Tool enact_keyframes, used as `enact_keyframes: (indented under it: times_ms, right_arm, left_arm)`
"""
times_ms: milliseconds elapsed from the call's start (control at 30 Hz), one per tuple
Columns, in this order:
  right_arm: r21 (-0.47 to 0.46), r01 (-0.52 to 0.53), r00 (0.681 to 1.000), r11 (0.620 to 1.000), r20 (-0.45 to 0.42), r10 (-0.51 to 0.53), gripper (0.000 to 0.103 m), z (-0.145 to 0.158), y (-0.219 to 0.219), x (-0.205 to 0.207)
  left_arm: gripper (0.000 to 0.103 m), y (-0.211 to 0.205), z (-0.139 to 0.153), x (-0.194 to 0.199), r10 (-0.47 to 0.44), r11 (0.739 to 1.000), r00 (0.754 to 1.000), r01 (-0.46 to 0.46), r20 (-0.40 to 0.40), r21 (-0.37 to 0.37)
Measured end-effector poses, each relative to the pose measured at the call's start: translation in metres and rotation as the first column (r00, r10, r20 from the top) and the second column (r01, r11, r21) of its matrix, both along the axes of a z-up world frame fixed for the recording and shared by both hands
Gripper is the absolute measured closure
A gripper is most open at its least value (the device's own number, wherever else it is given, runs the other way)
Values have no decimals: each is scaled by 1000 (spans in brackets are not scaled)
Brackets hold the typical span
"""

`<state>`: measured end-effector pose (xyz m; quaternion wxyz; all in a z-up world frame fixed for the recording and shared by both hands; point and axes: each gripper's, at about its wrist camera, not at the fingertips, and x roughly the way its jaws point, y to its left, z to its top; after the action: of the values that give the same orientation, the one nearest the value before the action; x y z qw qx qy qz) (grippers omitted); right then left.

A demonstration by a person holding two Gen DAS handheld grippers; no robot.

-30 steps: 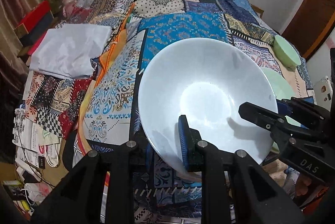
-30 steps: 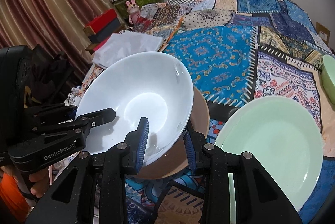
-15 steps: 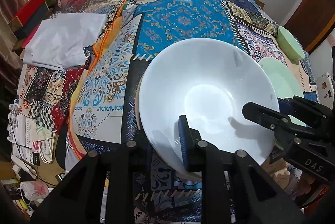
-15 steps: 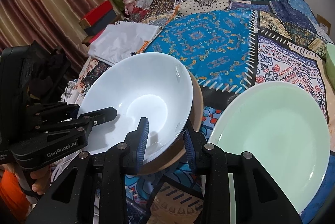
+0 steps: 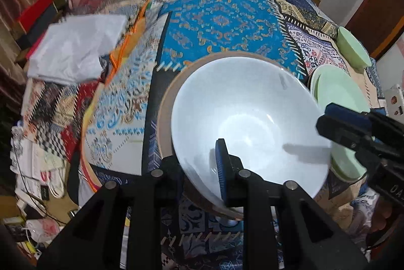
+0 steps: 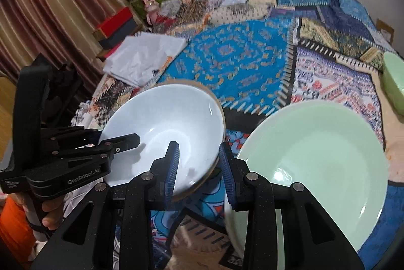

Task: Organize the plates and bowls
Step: 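Lower the white bowl into the pale pink bowl and open the left gripper, then move the left gripper to the pale green bowl rim and close it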

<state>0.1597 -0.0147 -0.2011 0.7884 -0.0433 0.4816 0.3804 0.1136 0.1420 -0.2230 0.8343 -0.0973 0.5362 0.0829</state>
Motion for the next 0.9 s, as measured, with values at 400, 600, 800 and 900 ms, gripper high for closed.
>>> enact_keyframes:
  times_ms: [400, 600, 800, 900]
  right_arm:
    - [21, 23, 1000, 999, 6, -24, 73, 4, -17, 5]
    - [37, 40, 999, 998, 10, -41, 73, 10, -32, 8]
    - [50, 80, 996, 996, 26, -81, 68, 20, -51, 17]
    - [60, 113, 992, 992, 40, -116, 60, 28, -66, 24]
  left_arm:
    - [81, -8, 4, 7, -13, 997, 999, 16, -34, 73]
    - [70, -6, 19, 9, -6, 993, 1000, 8, -24, 116]
    - [59, -13, 56, 8, -31, 988, 996, 18, 84, 154]
    - [52, -25, 73, 12, -53, 985, 991, 32, 125, 167]
